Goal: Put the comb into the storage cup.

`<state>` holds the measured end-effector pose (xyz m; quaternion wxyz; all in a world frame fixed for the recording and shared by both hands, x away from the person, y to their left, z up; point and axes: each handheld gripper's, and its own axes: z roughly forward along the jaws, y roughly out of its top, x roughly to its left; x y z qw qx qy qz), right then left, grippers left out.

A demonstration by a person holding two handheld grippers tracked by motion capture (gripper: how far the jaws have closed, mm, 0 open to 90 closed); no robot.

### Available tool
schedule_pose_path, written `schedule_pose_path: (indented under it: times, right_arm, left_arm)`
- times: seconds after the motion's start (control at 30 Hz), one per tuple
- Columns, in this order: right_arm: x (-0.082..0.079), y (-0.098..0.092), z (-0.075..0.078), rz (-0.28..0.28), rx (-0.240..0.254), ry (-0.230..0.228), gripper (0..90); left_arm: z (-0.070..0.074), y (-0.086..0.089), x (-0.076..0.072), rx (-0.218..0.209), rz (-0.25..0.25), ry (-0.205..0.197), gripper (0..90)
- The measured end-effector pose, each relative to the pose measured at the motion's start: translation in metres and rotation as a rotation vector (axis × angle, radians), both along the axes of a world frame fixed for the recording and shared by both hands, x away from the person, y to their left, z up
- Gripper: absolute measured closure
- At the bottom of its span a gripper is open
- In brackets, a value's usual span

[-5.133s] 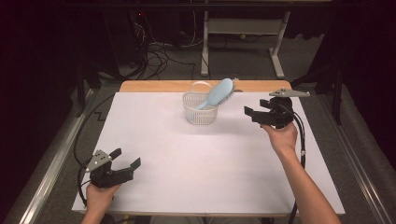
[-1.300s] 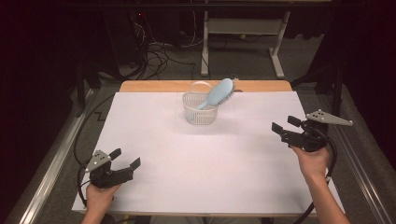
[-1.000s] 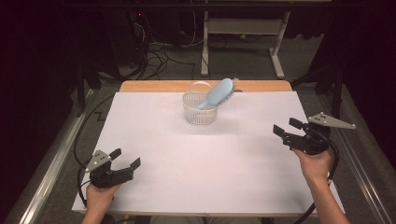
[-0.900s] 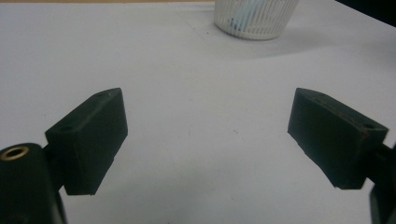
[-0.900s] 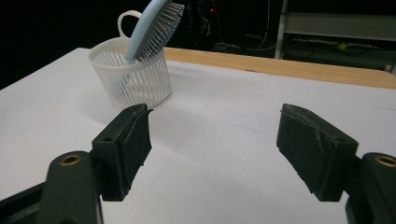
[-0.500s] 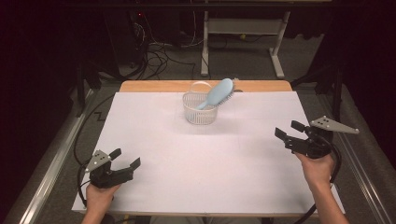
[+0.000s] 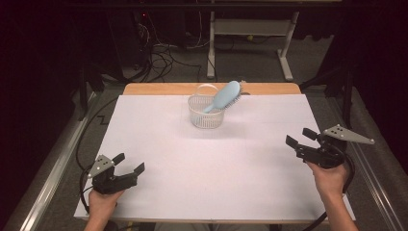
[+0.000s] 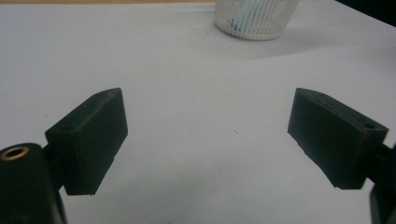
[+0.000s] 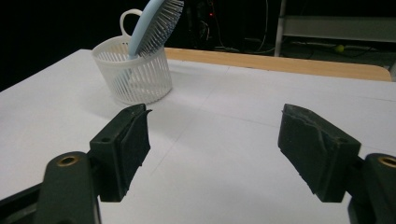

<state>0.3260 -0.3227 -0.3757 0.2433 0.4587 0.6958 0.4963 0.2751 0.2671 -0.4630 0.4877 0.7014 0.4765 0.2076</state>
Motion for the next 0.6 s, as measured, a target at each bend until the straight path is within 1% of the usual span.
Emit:
schedule_pose_path:
  times: [0.3, 0.6]
  right_arm:
    - [-0.005, -0.003, -0.005, -0.006, 0.008, 0.002, 25.3]
    - [-0.011, -0.002, -0.013, -0.004, 0.011, 0.0, 25.3]
  left_arm:
    - [0.0, 0.0, 0.0, 0.002, 0.002, -0.001, 11.3]
    - [0.0, 0.0, 0.0, 0.001, 0.004, -0.002, 11.3]
